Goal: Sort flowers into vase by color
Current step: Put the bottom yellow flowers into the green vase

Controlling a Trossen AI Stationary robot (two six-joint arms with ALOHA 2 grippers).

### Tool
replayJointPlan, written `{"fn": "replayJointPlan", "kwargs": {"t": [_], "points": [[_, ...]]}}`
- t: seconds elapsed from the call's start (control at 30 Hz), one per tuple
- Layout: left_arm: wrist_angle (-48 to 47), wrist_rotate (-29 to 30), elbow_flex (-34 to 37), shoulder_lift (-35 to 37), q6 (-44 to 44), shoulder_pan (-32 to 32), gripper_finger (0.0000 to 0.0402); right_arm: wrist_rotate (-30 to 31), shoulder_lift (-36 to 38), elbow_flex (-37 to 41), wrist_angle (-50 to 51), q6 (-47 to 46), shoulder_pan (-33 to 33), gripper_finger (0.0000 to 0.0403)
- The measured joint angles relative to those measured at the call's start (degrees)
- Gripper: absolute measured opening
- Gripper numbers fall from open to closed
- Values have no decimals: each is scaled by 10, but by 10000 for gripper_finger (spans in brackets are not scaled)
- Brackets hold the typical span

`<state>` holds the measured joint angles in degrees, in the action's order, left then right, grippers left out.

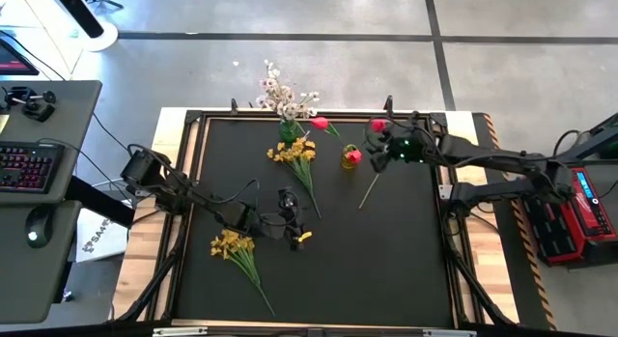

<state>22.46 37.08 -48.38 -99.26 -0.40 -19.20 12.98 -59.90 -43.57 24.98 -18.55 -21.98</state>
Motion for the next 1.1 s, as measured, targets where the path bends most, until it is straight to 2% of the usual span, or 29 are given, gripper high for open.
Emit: {"fn": "replayJointPlan", "kwargs": {"t": [0.13, 0.27, 0.4, 0.57, 0.7, 0.83, 0.97, 1.1], "points": [[-4, 0, 0, 0, -7, -1, 160, -7, 1, -42, 160, -65, 8, 270], [-10, 5, 0, 0, -6, -8, 160, 7, 1, -19, 225, -126, 36, 269], [-76, 58, 0, 15, -29, -25, 160, 36, 1, 39, 211, -180, 75, 258], [-235, 89, 0, 78, -133, -38, 160, 51, 0, 102, 157, -235, 129, 244], [-360, 116, 0, 133, -221, -42, 160, 65, 0, 122, 114, -254, 168, 236], [-445, 137, 0, 176, -288, -42, 160, 82, 0, 111, 104, -246, 190, 228], [-465, 138, 0, 204, -300, -42, 160, 108, 7, 71, 126, -204, 193, 221], [-479, 137, 0, 224, -307, -43, 160, 114, 23, 4, 197, -172, 193, 215]]}}
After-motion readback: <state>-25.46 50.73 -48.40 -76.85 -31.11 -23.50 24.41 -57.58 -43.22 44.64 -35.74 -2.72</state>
